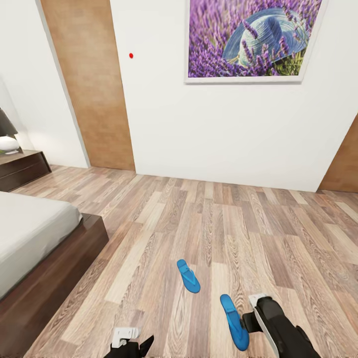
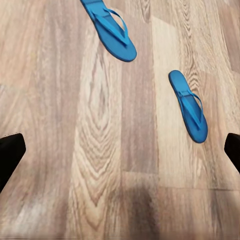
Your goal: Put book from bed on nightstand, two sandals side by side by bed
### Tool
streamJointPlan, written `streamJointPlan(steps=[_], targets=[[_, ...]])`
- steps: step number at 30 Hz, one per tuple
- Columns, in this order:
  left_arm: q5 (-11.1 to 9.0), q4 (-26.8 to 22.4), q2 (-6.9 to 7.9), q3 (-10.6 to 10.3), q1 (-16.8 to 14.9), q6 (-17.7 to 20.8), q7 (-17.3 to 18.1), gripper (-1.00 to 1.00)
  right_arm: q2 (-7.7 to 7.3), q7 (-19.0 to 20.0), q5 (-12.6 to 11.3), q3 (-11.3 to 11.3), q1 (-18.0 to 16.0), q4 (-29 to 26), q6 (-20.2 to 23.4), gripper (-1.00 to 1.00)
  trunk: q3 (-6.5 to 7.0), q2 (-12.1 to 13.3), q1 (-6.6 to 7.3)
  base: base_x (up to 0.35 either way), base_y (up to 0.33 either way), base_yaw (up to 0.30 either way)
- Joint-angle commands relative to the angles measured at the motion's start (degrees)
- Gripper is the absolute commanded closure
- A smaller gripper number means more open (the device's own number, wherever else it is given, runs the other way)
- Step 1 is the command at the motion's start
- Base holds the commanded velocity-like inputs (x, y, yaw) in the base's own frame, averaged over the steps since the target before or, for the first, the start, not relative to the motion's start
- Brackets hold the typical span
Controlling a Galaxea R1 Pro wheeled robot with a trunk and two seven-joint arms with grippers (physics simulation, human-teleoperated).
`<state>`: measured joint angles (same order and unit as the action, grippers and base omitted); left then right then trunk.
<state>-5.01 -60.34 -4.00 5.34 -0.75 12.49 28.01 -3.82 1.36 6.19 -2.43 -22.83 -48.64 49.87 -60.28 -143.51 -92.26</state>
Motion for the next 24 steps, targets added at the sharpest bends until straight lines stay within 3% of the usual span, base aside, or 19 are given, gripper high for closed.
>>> streamJointPlan(steps=[1, 24], targets=[[-0.53, -0.04, -0.07, 0.20, -0.03, 0.58, 0.31, -1.00, -0.05, 0.17, 0.86, -0.31, -0.03, -0.06, 0.27, -1.00, -0.28, -0.04, -0.01, 0.000, 0.000, 0.000], [-0.53, -0.04, -0.09, 0.19, -0.01, 0.53, 0.27, -1.00, -0.53, 0.64, 1.54, -0.17, -0.03, -0.23, 0.49, -1.00, -5.38, -0.35, -0.60, 0.000, 0.000, 0.000]])
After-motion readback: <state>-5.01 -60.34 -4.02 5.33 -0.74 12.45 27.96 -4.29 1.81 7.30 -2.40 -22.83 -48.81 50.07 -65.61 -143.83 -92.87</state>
